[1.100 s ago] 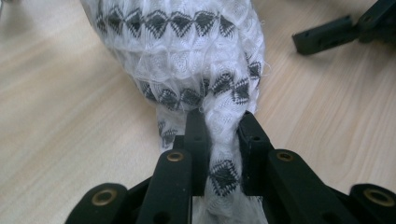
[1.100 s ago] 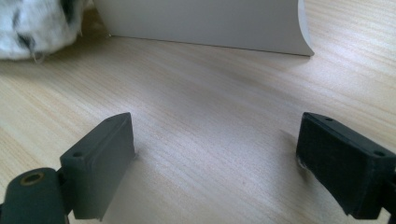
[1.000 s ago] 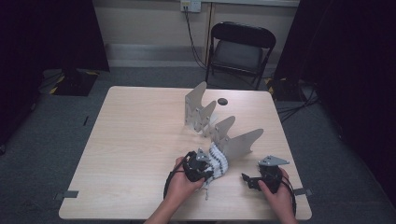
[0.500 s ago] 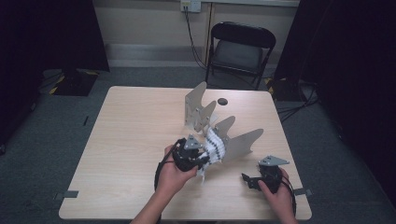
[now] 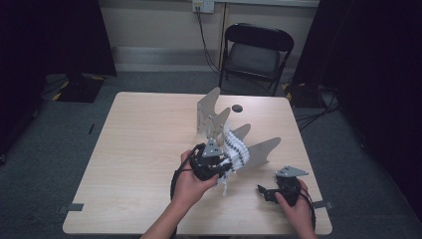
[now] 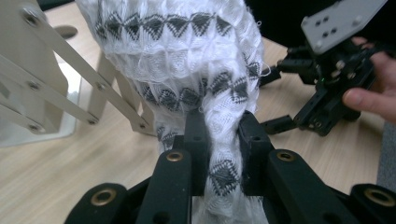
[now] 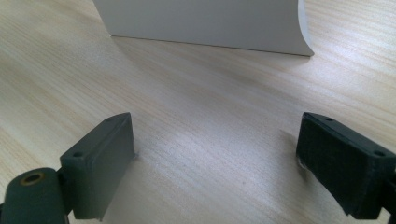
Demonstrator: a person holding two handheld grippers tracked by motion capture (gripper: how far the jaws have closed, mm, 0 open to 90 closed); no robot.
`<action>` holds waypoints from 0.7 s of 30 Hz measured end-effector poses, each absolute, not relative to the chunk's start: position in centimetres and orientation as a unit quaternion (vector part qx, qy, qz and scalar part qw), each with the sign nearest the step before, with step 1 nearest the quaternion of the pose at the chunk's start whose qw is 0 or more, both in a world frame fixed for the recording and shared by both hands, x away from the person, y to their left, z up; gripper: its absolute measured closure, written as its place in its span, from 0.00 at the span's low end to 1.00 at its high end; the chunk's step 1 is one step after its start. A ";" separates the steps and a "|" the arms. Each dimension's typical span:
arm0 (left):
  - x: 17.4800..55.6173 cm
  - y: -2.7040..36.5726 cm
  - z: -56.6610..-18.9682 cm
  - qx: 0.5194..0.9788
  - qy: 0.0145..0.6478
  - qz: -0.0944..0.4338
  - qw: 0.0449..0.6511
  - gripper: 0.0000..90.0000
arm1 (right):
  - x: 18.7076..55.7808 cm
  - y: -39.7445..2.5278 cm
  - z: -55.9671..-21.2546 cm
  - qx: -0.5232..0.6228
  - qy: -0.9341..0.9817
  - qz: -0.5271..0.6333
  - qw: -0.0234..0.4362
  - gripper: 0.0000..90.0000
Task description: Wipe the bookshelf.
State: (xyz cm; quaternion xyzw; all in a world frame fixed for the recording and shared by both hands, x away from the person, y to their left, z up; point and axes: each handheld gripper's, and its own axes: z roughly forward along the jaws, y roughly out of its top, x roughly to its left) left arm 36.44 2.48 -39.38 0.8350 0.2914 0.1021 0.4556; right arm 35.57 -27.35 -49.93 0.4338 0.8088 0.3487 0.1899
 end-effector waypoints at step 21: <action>36.0 1.6 -47.7 0.868 0.300 0.060 0.391 0.86 | 35.6 -27.3 -49.9 0.434 0.809 0.348 0.190 0.12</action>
